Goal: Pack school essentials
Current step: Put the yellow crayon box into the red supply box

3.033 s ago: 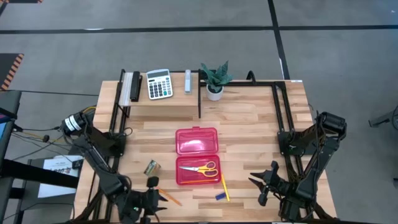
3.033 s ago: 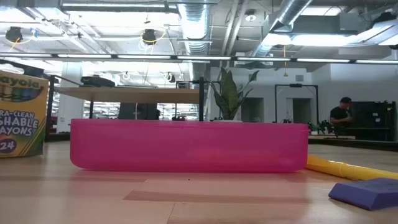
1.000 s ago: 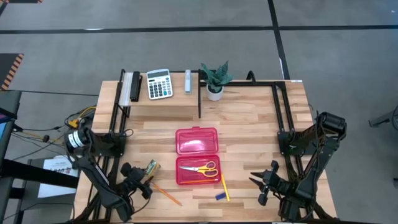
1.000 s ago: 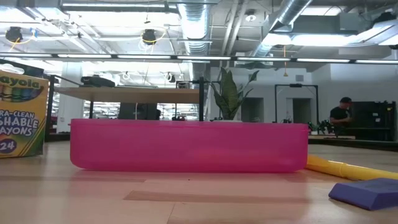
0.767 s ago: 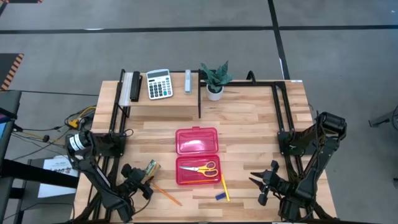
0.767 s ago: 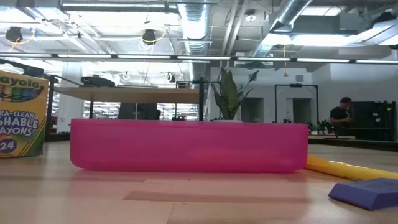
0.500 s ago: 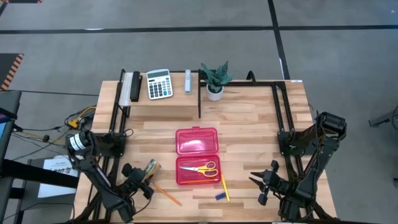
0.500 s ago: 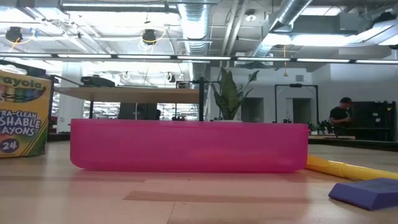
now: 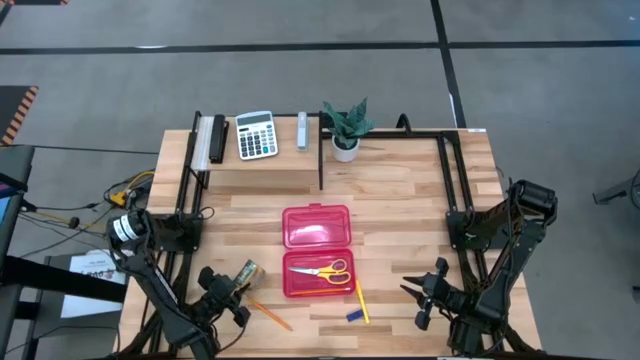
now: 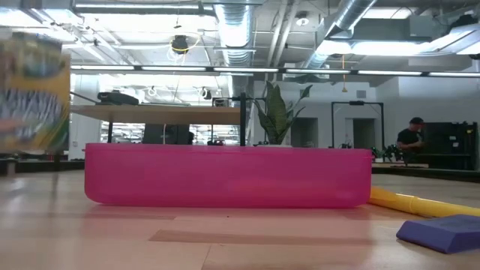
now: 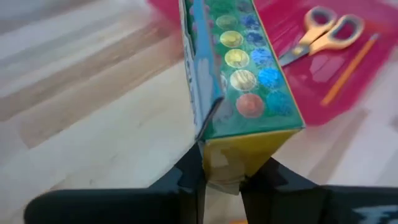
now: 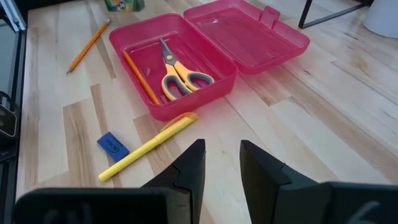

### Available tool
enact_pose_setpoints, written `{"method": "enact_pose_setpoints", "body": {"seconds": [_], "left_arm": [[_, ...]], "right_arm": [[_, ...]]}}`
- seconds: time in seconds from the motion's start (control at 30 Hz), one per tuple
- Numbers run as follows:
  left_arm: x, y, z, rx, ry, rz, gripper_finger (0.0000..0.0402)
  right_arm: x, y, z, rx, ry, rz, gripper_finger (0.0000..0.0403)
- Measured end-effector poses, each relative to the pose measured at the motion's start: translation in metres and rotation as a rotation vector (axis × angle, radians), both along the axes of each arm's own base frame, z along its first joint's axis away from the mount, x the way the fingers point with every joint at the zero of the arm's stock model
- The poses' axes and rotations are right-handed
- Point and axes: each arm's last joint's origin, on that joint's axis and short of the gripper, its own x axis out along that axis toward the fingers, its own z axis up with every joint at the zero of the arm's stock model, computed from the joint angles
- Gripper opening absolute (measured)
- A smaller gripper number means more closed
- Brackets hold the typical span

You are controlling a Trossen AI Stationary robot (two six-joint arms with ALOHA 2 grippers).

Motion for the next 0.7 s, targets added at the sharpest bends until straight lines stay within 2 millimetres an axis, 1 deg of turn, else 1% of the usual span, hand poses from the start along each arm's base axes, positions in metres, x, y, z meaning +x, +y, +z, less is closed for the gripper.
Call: {"method": "enact_pose_setpoints", "body": {"seconds": [0.1, 0.23, 0.3, 0.37, 0.43, 0.47, 0.6, 0.7], "left_arm": [[0.011, -0.006, 0.020, 0.029, 0.003, -0.023, 0.0065], [0.036, -0.011, 0.051, 0.067, -0.008, -0.061, 0.0066], [0.052, -0.011, 0.066, 0.088, -0.065, -0.074, 0.0062], [0.069, -0.010, 0.081, 0.106, -0.175, -0.068, 0.0059], [0.085, -0.008, 0.092, 0.118, -0.265, -0.049, 0.0058], [0.092, -0.006, 0.096, 0.116, -0.270, -0.044, 0.0058], [0.114, 0.002, 0.105, 0.065, -0.084, -0.108, 0.0058], [0.132, 0.005, 0.106, 0.023, -0.009, -0.205, 0.0058]], "right_arm": [[0.000, 0.000, 0.000, 0.000, 0.000, 0.000, 0.0107], [0.000, 0.000, 0.000, 0.000, 0.000, 0.000, 0.0107], [0.000, 0.000, 0.000, 0.000, 0.000, 0.000, 0.0107], [0.000, 0.000, 0.000, 0.001, 0.001, 0.000, 0.0107], [0.000, 0.000, 0.000, 0.000, 0.001, 0.000, 0.0107], [0.000, 0.000, 0.000, 0.001, 0.001, 0.000, 0.0107], [0.000, 0.000, 0.000, 0.001, 0.000, 0.000, 0.0107], [0.000, 0.000, 0.000, 0.001, 0.001, 0.000, 0.0107]]}}
